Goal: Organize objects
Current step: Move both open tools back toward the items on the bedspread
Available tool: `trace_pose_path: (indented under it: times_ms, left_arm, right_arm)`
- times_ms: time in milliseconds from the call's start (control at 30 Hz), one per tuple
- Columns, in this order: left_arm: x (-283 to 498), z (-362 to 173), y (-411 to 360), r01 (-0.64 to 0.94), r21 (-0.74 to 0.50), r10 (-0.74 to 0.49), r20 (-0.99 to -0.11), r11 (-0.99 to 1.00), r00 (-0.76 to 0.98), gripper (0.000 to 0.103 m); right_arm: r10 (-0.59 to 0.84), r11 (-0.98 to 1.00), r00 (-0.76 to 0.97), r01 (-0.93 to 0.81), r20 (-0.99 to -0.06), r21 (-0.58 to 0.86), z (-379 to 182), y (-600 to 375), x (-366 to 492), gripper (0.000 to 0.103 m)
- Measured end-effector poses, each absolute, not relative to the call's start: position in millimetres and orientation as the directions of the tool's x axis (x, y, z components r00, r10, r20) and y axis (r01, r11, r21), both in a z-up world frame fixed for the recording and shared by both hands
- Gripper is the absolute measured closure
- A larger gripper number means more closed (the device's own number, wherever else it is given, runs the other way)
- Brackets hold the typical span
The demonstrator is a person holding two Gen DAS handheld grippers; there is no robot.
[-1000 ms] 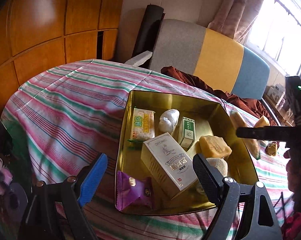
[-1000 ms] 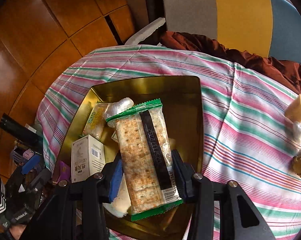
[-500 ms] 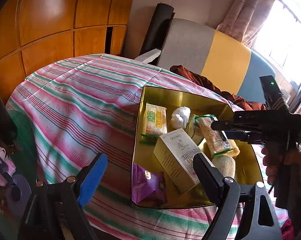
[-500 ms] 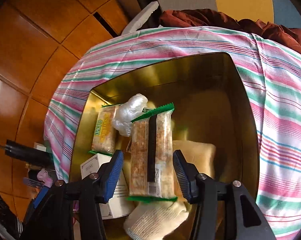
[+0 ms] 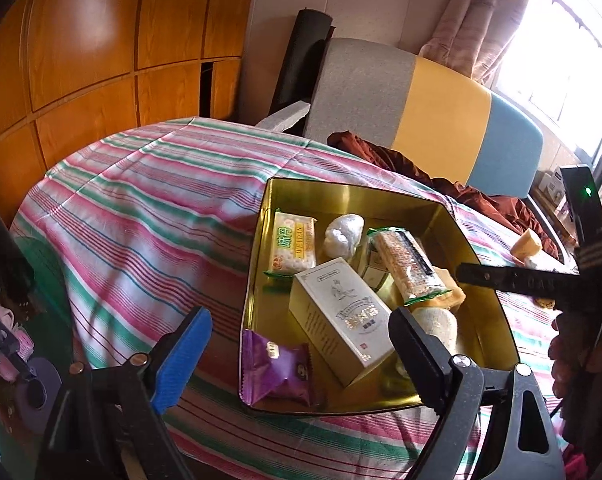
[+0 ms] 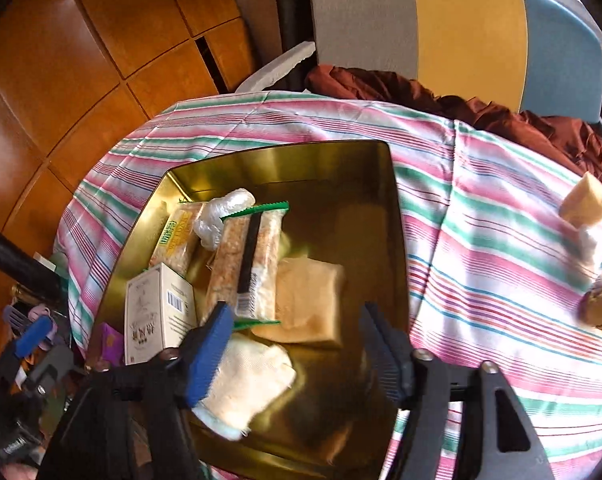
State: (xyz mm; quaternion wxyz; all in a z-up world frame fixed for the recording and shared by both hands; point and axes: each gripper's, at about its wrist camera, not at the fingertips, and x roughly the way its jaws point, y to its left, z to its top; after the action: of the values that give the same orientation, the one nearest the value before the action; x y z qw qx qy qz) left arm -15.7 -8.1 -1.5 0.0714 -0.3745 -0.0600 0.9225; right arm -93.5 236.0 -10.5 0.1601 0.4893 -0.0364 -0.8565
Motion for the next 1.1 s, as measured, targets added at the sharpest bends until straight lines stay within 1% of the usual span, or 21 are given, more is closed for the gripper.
trace_pose_path:
  times_ms: [167,300,533,800,867,933,1100]
  left_arm:
    - [-11,5,0,-0.106,-0.149,0.18,-0.674,-0.983,-0.716,0.011]
    - [-10,9,7,-0.129,-0.136,0.187,-0.669,-0.982,-0.72,0.011]
    - [-9,16,29,-0.176,-0.116,0.208,-0.667,-0.978,-0.715,0.01]
    - [-9,16,55,-0.245,-0.105,0.249,-0.676,-0.964,-0.693,0.01]
    - [-9,16,62,-0.269,-0.111,0.271,-0.68,-0.957,-0.681,0.008]
    - [-9,16,68,-0.29,-0.114,0.287,-0.68,-0.95,-0.674,0.004]
    - [-10,19,87,-0.332,-0.104,0.31,-0.685,-0.937,-0.659,0.001]
  right_arm:
    - [-0.273,-0.957,-0.512,0.236,-0.814,0.172,-4,259,-77,0.029]
    - [-0.25,-0.966,-0.532,0.192,-0.809,0.173,-1,289,-70,0.029]
    - [-0.174,-0.985,-0.547,0.075,-0.819,0.158,-5,350,-70,0.029]
    - [-0.054,-0.991,-0.52,-0.079,-0.853,0.111,-15,427,-73,0.029]
    - [-0.027,-0.99,-0.512,-0.108,-0.859,0.096,-16,446,-74,0.029]
    - [0.005,-0.985,-0.505,-0.151,-0.863,0.082,-17,468,-77,0.028]
    - [0.063,-0.961,-0.496,-0.265,-0.866,0.082,-23,526,-85,0.027]
